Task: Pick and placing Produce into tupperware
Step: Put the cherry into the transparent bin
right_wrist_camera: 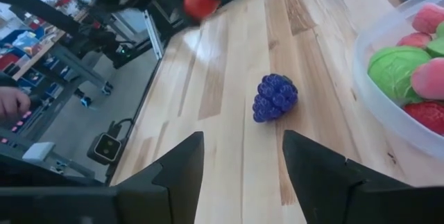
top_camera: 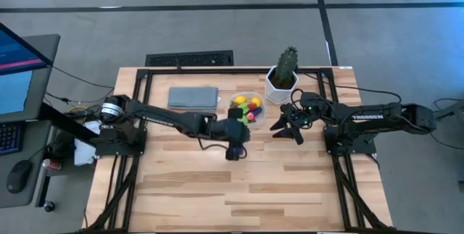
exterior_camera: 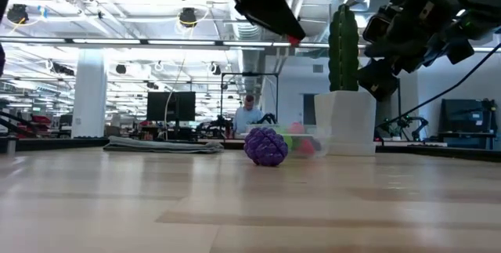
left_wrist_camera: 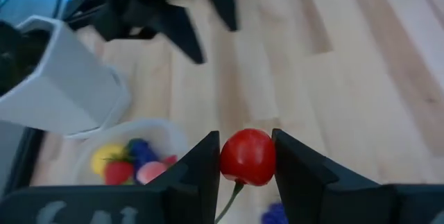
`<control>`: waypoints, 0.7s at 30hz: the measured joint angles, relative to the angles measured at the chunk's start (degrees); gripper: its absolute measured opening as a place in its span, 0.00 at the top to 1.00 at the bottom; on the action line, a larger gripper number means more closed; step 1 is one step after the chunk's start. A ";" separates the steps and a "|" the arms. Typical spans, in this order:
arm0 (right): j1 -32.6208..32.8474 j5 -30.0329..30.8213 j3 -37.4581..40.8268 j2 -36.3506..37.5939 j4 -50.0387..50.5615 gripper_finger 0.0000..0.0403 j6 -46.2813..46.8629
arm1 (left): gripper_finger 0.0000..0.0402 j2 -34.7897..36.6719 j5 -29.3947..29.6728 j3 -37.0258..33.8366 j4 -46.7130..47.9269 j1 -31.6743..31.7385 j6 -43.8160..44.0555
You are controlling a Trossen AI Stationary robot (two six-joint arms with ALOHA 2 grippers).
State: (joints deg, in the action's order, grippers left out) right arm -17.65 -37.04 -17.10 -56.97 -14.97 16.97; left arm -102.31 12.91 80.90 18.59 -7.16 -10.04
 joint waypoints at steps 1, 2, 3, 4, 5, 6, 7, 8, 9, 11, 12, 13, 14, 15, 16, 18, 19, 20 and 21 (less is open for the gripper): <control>0.00 0.00 0.00 0.00 0.11 0.45 -0.21 | 0.75 0.19 0.00 0.00 0.03 0.60 -0.44; 0.00 0.00 0.00 0.00 0.38 0.46 -0.38 | 0.74 0.30 0.00 0.00 0.23 1.22 -0.84; 0.00 0.00 0.00 -0.02 0.44 0.47 -0.46 | 0.74 0.34 0.02 0.00 0.07 1.85 -1.24; 0.00 0.00 0.00 0.00 0.46 0.48 -0.52 | 0.74 0.34 0.06 0.00 0.06 2.44 -1.55; 0.00 0.00 0.00 0.00 0.67 0.48 -0.52 | 0.74 0.34 0.07 0.00 0.13 3.06 -1.92; 0.00 0.00 0.00 0.00 0.88 0.49 -0.52 | 0.74 0.34 0.07 0.00 0.14 3.70 -2.40; 0.00 0.00 0.00 -0.02 0.93 0.49 -0.56 | 0.74 0.34 0.07 0.00 0.14 4.31 -2.82; 0.00 0.00 0.00 0.00 0.91 0.50 -0.66 | 0.74 0.34 0.08 0.00 0.08 4.92 -3.13; 0.00 0.00 0.00 -0.01 0.96 0.50 -0.73 | 0.74 0.34 0.07 0.00 0.04 5.61 -3.47; 0.00 0.02 0.00 0.00 1.03 0.51 -0.94 | 0.74 0.34 -0.05 0.00 0.10 7.05 -4.09; 0.00 0.07 0.00 -0.02 1.08 0.52 -0.96 | 0.74 0.34 -0.19 0.00 0.06 7.77 -4.35; 0.00 0.36 0.00 -0.02 1.18 0.52 -0.96 | 0.74 0.34 -0.22 0.00 0.06 8.53 -4.59; 0.00 0.83 0.00 -0.02 1.26 0.52 -0.98 | 0.74 0.34 -0.23 0.00 0.07 9.27 -4.86; 0.00 1.10 0.00 0.00 1.27 0.52 -1.02 | 0.74 0.34 -0.29 0.00 0.07 9.99 -5.19; 0.00 1.15 0.00 -0.01 1.25 0.52 -1.07 | 0.74 0.34 -0.41 0.00 0.06 10.72 -5.35; -0.02 1.16 0.00 -0.01 1.25 0.53 -1.14 | 0.74 0.16 -1.11 0.00 -0.24 12.22 -5.40; -0.02 1.16 0.00 -0.02 1.25 0.53 -1.14 | 0.74 0.07 -1.92 0.00 -0.17 13.03 -5.38; -0.02 1.16 0.00 -0.02 1.23 0.52 -1.18 | 0.74 0.01 -2.59 -0.02 -0.01 13.76 -5.34; -0.06 1.16 0.00 0.00 1.25 0.52 -1.42 | 0.74 0.01 -3.31 -0.02 -0.02 14.47 -5.34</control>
State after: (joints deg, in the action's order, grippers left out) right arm -17.71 -35.88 -17.10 -56.97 -13.72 15.55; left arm -102.30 9.59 80.88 18.57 7.31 -15.38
